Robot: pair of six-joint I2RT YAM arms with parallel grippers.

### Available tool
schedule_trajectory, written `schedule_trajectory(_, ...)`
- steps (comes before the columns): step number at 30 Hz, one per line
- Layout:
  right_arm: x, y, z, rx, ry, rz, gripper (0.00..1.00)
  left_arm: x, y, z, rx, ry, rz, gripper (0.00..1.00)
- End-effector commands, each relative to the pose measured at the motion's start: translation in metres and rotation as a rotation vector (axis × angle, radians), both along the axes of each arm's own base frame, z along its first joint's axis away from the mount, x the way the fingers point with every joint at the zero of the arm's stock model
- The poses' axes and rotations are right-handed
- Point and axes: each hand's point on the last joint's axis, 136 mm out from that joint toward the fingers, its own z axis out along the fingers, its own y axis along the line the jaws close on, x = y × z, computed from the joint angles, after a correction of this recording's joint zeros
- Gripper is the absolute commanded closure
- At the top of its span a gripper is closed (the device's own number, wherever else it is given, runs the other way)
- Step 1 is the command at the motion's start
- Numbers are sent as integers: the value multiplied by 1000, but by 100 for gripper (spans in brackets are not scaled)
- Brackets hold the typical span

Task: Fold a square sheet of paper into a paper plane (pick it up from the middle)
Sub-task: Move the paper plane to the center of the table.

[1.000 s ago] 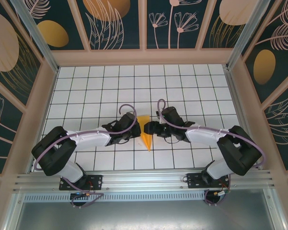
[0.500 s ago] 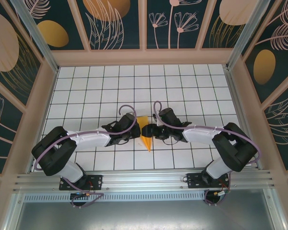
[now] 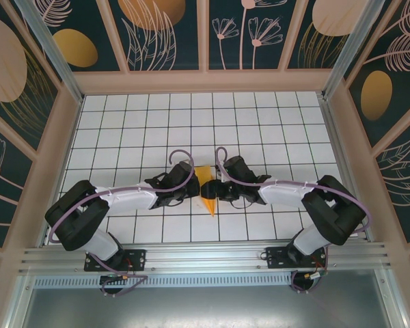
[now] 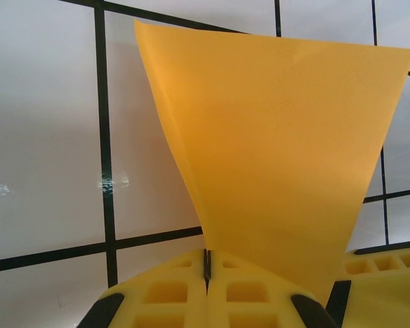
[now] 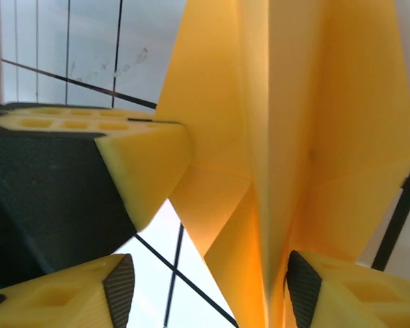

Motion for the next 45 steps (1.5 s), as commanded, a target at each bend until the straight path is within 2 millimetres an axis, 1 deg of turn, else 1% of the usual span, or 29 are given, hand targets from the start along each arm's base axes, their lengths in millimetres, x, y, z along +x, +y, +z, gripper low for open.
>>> schedule_trajectory(1, 3, -1, -6, -46, -9, -6, 41, 1, -1, 6, -38, -7, 12, 100)
schedule_trajectory(11, 6, 4, -17, -110, -4, -1, 63, 0, -2, 5, -45, -3, 9, 100)
schedule_trajectory(14, 7, 2, -19, -141, -5, -7, 67, 0, -2, 5, -45, -2, 8, 100)
schedule_trajectory(17, 8, 0, -21, -177, -9, -12, 74, 0, -2, 6, -47, -5, 10, 100)
schedule_trajectory(19, 9, 0, -19, -190, -12, -12, 83, 1, -3, 9, -55, -10, 8, 100)
schedule_trajectory(20, 11, 0, -16, -202, -19, -19, 85, 1, -3, 11, -61, -13, 9, 100)
schedule_trajectory(22, 17, -3, -12, -242, -35, -41, 92, 3, -5, 18, -79, -27, 11, 93)
schedule_trajectory(23, 22, -6, -9, -271, -48, -55, 92, 3, -5, 23, -88, -40, 13, 86)
schedule_trajectory(25, 30, -9, -3, -315, -76, -74, 96, 5, -4, 35, -115, -69, 24, 77)
schedule_trajectory(26, 35, -13, 1, -344, -90, -90, 96, 7, -3, 43, -128, -88, 32, 69)
schedule_trajectory(27, 41, -15, 4, -369, -106, -109, 96, 7, 0, 48, -136, -103, 42, 63)
schedule_trajectory(29, 54, -24, 10, -449, -137, -147, 96, 8, 7, 61, -147, -145, 68, 58)
schedule_trajectory(31, 70, -37, 13, -543, -161, -201, 95, 9, 19, 67, -138, -178, 107, 51)
schedule_trajectory(34, 93, -49, 12, -622, -146, -249, 94, 9, 38, 70, -107, -210, 159, 48)
schedule_trajectory(36, 106, -50, 9, -641, -138, -256, 93, 8, 47, 69, -90, -219, 179, 47)
schedule_trajectory(41, 131, -42, -7, -649, -112, -240, 89, 5, 60, 67, -74, -225, 205, 47)
schedule_trajectory(45, 141, -37, -17, -662, -95, -214, 86, 3, 66, 65, -62, -222, 213, 47)
